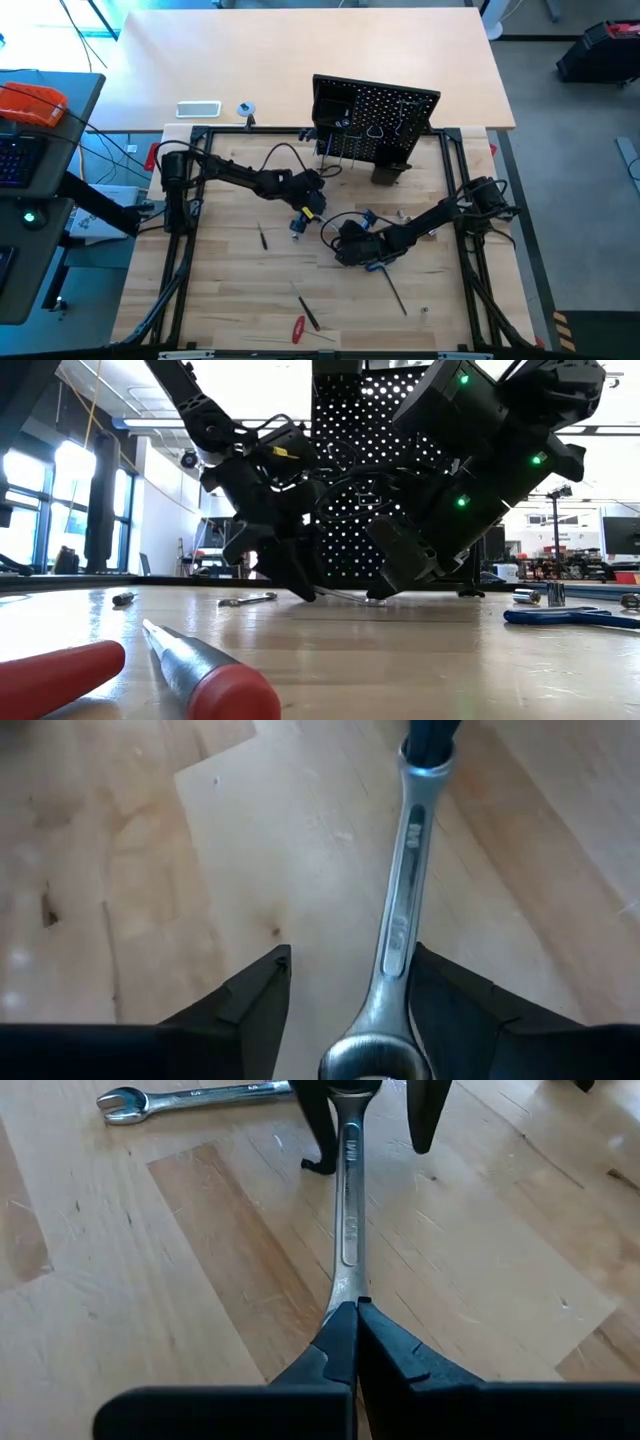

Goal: Hang tools onto peg board
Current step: Hang the silver combination wrench onto the pegboard

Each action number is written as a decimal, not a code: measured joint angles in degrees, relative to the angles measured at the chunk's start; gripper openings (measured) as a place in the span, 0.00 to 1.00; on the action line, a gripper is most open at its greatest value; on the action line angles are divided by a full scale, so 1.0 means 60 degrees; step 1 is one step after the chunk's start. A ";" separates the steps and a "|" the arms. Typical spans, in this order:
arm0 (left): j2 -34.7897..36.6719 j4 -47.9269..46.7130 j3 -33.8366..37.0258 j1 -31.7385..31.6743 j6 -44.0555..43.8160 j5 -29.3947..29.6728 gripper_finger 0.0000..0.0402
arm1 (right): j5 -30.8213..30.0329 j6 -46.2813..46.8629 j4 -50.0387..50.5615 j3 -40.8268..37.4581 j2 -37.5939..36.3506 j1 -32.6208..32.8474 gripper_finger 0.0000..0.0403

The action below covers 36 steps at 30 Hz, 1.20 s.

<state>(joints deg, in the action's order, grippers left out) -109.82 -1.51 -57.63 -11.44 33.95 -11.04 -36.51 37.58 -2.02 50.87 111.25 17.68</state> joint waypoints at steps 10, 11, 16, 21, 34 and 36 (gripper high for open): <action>0.0051 -0.0696 -0.0040 -0.0018 0.0933 0.0360 0.41 | 0.0025 -0.0021 -0.0004 -0.0011 0.0017 0.0009 0.00; 0.0051 -0.0739 -0.0040 -0.0018 0.0971 0.0360 0.38 | 0.0025 -0.0022 -0.0008 -0.0011 0.0020 0.0009 0.00; 0.0053 -0.0811 -0.0029 -0.0006 0.1424 0.0357 0.26 | 0.0025 -0.0029 -0.0019 -0.0018 0.0025 0.0013 0.00; 0.0047 -0.0823 -0.0022 0.0116 0.1708 0.0503 0.26 | 0.0059 -0.0034 -0.0036 -0.0018 0.0032 0.0017 0.00; 0.0198 -0.0826 0.0018 0.0186 0.1706 0.0514 0.26 | -0.0067 -0.0367 0.0258 -0.0063 -0.0508 0.0309 0.00; 0.0361 -0.0937 0.0029 0.0179 0.1637 0.0539 0.26 | -0.0255 -0.0451 0.0396 -0.0066 -0.0730 0.0451 0.00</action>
<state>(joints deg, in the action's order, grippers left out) -107.65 -7.13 -57.45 -10.37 43.77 -7.81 -38.04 34.88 0.36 50.48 106.87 20.39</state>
